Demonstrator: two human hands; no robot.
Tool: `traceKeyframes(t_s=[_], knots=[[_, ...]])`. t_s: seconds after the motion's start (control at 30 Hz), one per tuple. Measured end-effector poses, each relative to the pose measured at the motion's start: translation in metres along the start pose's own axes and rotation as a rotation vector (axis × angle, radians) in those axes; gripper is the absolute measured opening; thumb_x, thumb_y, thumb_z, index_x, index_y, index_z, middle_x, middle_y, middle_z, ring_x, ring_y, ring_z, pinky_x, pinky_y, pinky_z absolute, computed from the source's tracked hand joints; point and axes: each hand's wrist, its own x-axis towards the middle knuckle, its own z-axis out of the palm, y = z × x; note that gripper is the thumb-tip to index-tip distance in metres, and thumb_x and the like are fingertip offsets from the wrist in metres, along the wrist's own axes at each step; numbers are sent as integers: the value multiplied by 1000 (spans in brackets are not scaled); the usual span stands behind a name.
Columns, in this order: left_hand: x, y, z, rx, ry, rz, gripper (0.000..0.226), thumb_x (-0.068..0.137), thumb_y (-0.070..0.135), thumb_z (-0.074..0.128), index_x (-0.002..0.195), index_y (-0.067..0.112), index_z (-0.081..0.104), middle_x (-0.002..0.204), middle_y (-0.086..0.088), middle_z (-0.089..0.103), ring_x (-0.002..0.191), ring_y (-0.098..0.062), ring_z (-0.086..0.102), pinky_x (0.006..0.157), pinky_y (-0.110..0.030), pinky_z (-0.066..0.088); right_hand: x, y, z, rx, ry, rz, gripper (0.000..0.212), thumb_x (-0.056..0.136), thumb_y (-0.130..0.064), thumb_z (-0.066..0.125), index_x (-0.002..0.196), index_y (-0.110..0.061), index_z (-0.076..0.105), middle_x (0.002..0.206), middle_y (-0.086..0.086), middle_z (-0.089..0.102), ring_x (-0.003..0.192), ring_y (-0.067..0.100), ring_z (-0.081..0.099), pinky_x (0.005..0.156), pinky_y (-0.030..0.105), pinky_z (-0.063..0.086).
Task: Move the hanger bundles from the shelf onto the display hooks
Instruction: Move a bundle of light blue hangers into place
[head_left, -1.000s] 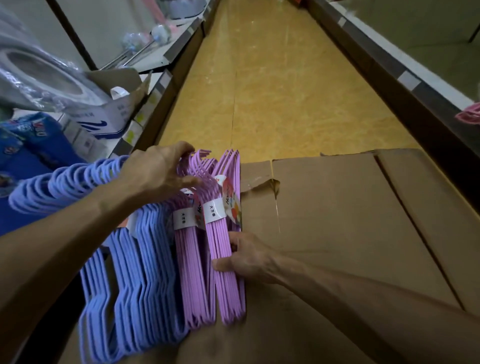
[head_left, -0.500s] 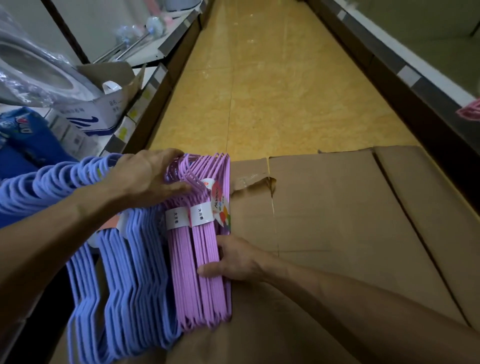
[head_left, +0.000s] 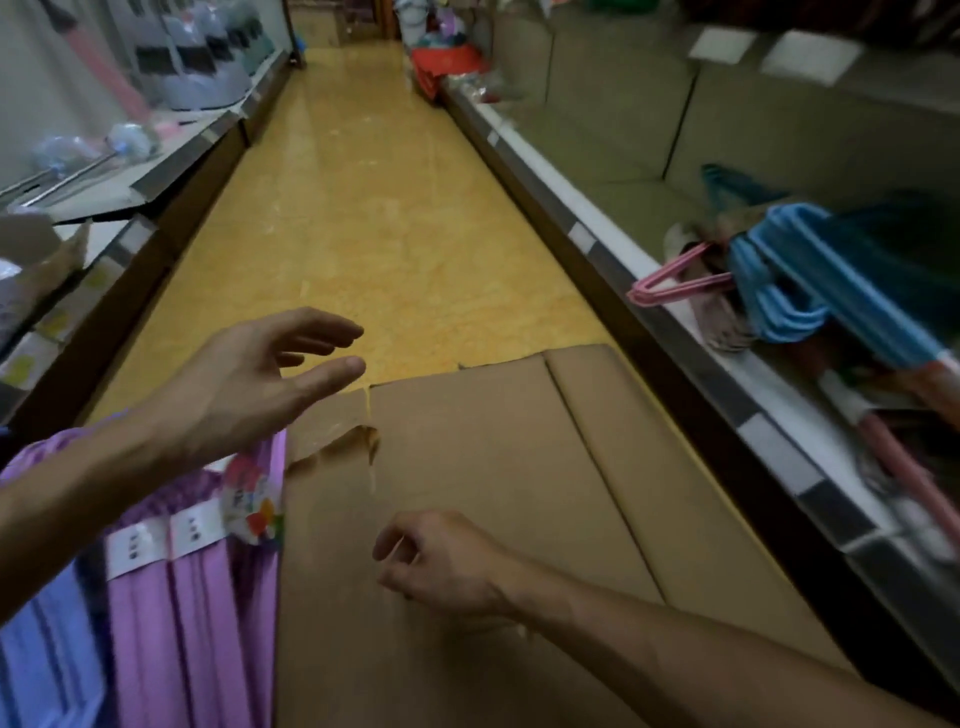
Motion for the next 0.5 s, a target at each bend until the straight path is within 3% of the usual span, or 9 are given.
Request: traceKeyframes(t_s=[0.27, 0.4, 0.5], knots=[[48, 124, 28, -187, -55, 141, 46, 74, 55, 57, 117, 39, 62, 114, 17, 65, 107, 0, 60, 84, -22, 46, -81, 36, -79, -44, 196, 10, 26, 95, -24, 58, 118, -15, 66, 111, 5, 70, 103, 18, 64, 87, 25, 47], [63, 178, 43, -280, -62, 178, 28, 83, 46, 63, 111, 41, 66, 110, 16, 68, 107, -3, 61, 90, -31, 49, -123, 59, -114, -12, 288, 56, 29, 98, -26, 55, 124, -16, 63, 120, 3, 65, 108, 16, 61, 94, 32, 52], [63, 203, 65, -368, -27, 190, 19, 90, 38, 63, 108, 41, 67, 105, 15, 70, 103, -5, 64, 87, -32, 51, -150, 76, -129, 38, 410, 88, 27, 97, -29, 56, 123, -21, 63, 110, -4, 64, 99, 10, 61, 85, 27, 53]])
